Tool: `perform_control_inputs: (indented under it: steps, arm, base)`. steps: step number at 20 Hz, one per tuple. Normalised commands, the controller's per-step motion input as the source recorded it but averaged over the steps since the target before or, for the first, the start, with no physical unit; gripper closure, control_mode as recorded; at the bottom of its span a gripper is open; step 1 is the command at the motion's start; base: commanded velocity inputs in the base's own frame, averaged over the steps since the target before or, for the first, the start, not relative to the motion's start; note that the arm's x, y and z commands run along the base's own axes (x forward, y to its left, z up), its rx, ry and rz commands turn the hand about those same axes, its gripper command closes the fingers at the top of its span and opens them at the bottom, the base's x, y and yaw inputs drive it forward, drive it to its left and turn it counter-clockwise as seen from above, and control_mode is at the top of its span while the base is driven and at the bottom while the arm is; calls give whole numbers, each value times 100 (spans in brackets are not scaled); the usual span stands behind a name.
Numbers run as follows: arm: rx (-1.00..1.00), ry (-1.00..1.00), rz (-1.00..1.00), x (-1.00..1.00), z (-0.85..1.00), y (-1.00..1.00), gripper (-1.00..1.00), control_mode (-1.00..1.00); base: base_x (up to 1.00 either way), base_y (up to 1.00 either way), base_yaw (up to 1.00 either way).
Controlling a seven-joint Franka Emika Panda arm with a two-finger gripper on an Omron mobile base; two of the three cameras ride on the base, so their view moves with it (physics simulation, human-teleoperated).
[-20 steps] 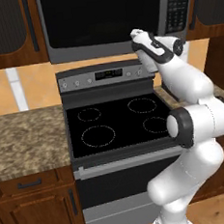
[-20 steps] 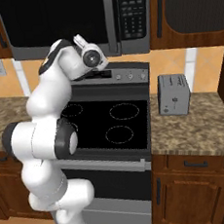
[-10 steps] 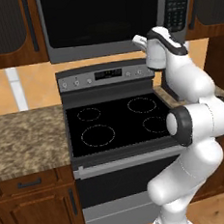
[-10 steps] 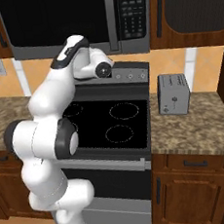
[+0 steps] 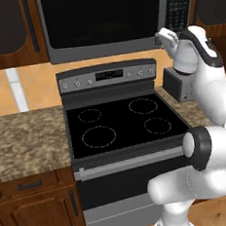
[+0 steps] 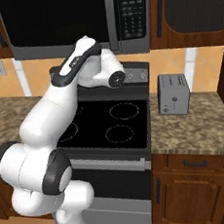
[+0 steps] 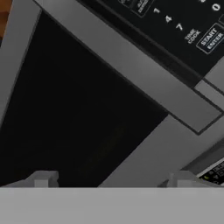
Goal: Pick the onion from the sink and place it in the bowl. Then pick the bowl and place it in the microwave. Then close the microwave door and press the start button.
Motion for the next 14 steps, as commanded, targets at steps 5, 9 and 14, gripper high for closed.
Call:
perform_control_inputs:
  steps: [5, 9, 14]
  arm:
    - [28, 13, 0, -73, 49, -52, -100, -100]
    - [34, 11, 0, -52, 5, -58, -100, -100]
    - [31, 10, 0, -9, -4, -37, 100, -100]
  base:
    - [0, 0, 0]
    - [0, 0, 0]
    - [0, 0, 0]
